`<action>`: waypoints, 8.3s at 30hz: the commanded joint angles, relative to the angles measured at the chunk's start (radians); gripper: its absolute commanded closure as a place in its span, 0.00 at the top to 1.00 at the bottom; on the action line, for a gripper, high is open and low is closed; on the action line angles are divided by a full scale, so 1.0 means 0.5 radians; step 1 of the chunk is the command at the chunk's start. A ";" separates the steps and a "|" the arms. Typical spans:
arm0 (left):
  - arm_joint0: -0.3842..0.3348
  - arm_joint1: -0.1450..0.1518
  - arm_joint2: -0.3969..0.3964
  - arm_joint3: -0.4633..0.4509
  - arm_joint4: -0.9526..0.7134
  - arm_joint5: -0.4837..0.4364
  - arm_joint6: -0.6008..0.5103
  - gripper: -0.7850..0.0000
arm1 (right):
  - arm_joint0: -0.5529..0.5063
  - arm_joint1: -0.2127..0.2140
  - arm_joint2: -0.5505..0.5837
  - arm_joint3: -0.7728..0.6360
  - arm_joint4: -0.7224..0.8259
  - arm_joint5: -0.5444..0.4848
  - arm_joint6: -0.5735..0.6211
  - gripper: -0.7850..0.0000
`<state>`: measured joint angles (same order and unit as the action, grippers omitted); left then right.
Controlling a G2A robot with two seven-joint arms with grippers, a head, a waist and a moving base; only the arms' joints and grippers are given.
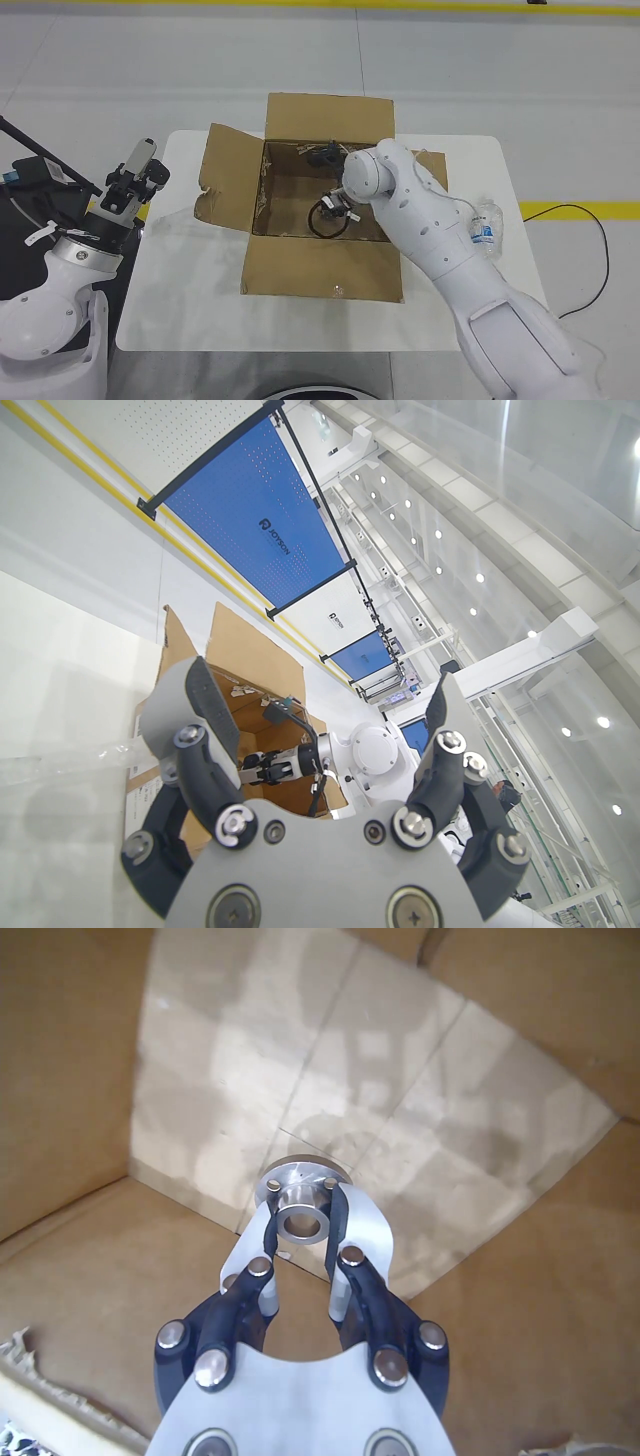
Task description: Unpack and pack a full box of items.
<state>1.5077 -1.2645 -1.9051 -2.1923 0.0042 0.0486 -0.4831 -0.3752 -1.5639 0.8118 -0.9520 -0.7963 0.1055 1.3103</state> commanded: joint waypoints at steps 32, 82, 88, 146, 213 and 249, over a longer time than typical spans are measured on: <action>0.000 0.000 0.000 0.000 0.000 0.000 0.000 1.00 | -0.844 0.294 0.707 -1.532 -0.131 -0.565 -0.156 0.00; 0.000 0.000 0.000 0.000 0.000 0.000 0.000 1.00 | -1.317 0.471 1.103 -1.879 0.475 -1.215 -0.802 0.00; 0.000 0.000 0.000 0.000 0.000 0.000 0.000 1.00 | -1.305 0.494 1.107 -1.879 0.407 -1.172 -0.772 0.00; 0.000 0.000 0.000 0.000 0.000 0.000 0.000 1.00 | -2.573 0.652 1.776 -2.355 -0.712 -0.213 -0.639 0.00; 0.000 0.000 0.000 0.000 0.000 0.000 0.000 1.00 | -1.704 0.684 1.620 -1.802 0.297 -0.288 -0.585 1.00; 0.000 0.000 0.000 0.000 0.000 0.000 0.000 1.00 | -2.178 0.795 1.795 -2.484 -0.228 -0.449 -0.535 1.00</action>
<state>1.5077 -1.2645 -1.9051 -2.1923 0.0042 0.0486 -0.4831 -1.4693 -1.1662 1.7104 -2.1968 -0.9112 -0.1191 1.0433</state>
